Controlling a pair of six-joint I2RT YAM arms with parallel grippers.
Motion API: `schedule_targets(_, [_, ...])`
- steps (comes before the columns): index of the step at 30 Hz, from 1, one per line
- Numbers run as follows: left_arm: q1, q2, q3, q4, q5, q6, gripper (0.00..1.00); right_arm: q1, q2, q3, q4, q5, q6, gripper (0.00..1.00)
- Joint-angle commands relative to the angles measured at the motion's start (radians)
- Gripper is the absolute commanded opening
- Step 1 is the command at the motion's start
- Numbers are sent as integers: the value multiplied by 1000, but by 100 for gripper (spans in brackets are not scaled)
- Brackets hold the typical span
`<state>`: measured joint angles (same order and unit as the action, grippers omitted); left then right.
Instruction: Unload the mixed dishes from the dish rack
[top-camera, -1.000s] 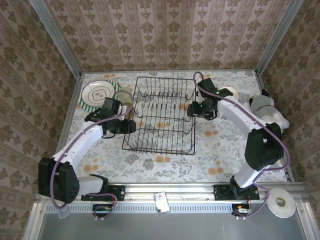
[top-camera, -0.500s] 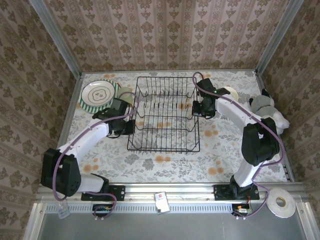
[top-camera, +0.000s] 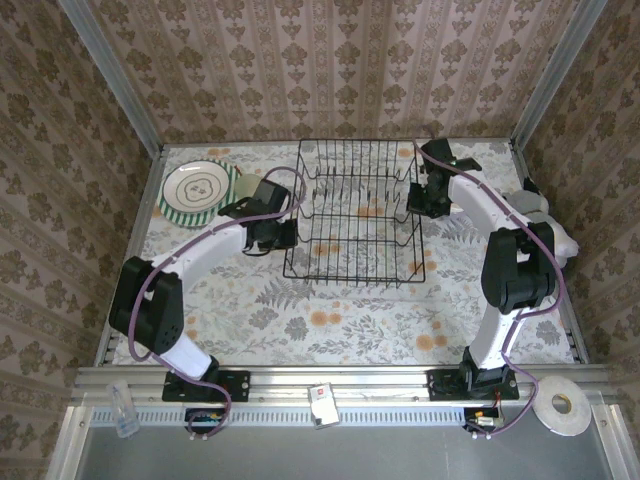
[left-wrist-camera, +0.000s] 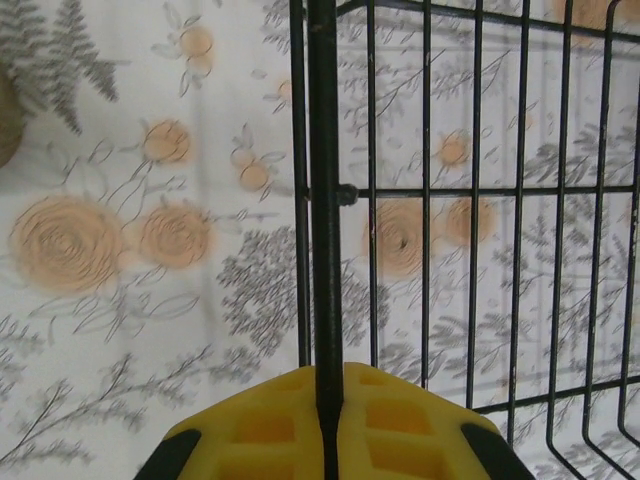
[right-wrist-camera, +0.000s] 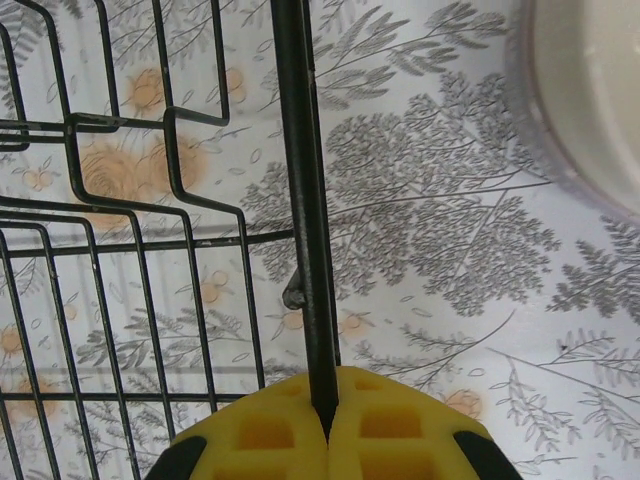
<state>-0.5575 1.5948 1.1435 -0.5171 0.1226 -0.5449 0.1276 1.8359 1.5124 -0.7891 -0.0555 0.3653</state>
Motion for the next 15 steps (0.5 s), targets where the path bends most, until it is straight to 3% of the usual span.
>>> schedule_targets(1, [-39,21,25,120,67,-48,0,-2,0,68,40,-69,42,1])
schedule_targets(5, [-45,0,4,136,60,-67,0,-6,-3,82,35,-87,26,11])
schedule_targets(8, [-45,-29,-3,128,50,-68,19,-6,-9,91,28,-95,17,19])
schedule_targets(11, [-43,-72,-5,102,26,-61,40,-8,-35,100,20,-89,16,34])
schedule_targets(15, [-16,-154,-3,64,12,-24,53,-15,-131,74,43,-55,32,49])
